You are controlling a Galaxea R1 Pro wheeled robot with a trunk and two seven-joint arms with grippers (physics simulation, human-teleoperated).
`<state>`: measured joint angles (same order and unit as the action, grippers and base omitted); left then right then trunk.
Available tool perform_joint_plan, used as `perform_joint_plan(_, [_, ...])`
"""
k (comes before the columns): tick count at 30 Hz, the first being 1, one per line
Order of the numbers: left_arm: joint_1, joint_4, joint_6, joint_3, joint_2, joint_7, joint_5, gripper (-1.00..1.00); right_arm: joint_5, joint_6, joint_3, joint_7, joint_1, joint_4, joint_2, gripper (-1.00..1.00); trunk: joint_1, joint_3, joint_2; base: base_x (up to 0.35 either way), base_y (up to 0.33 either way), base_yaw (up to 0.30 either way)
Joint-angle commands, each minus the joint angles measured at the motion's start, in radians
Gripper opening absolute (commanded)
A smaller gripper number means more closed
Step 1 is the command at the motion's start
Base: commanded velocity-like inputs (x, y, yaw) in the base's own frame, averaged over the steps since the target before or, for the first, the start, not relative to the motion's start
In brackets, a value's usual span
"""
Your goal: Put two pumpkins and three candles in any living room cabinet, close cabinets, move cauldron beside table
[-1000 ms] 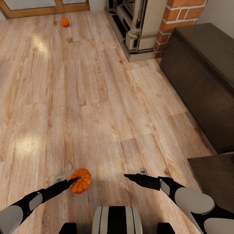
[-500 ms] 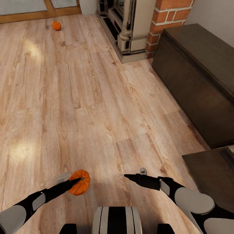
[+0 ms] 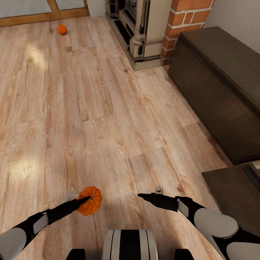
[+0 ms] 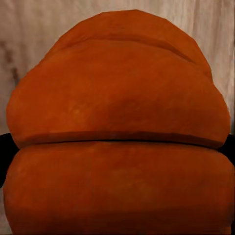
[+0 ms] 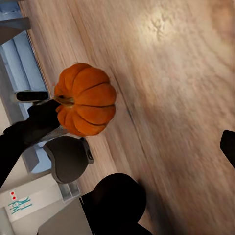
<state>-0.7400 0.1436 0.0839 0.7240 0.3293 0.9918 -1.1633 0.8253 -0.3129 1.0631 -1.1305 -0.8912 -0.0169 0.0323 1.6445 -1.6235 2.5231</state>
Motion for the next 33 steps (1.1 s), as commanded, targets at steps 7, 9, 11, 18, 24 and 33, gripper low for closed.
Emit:
perform_joint_plan(7, [-0.001, 0.036, 0.006, 0.0, 0.099, 0.241, -0.007, -1.0, 0.0, 0.0, 0.0, -0.002, 0.0, -0.001, 0.004, 1.0, 0.0, 0.0, 0.0, 0.0, 0.0, 0.0])
perform_joint_plan(9, [-0.002, 0.038, 0.015, 0.0, 0.124, 0.289, -0.008, -1.0, -0.001, 0.001, 0.001, -0.005, 0.0, -0.002, 0.008, 1.0, 0.0, 0.0, 0.0, 0.0, 0.0, 0.0])
perform_joint_plan(11, [-0.006, 0.038, 0.028, 0.0, 0.147, 0.336, -0.008, -1.0, -0.003, 0.001, 0.002, -0.009, 0.0, -0.002, 0.01, 1.0, 0.0, 0.0, 0.0, 0.0, 0.0, 0.0])
perform_joint_plan(18, [-0.007, 0.038, 0.041, -0.069, 0.181, 0.392, -0.008, -1.0, -0.012, 0.002, 0.009, -0.014, 0.0, -0.007, 0.015, 1.0, 0.0, 0.0, 0.0, 0.0, 0.0, 0.0])
perform_joint_plan(24, [-0.009, 0.039, 0.052, -0.078, 0.183, 0.412, -0.007, -1.0, -0.014, 0.002, 0.009, -0.012, 0.0, -0.01, 0.017, 1.0, 0.0, 0.0, 0.0, 0.0, 0.0, 0.0])
perform_joint_plan(33, [-0.08, 0.033, 0.105, -0.08, 0.181, 0.436, -0.007, -1.0, -0.014, -0.002, 0.009, -0.008, 0.0, -0.024, 0.016, 1.0, 0.0, 0.0, 0.0, 0.0, 0.0, 0.0])
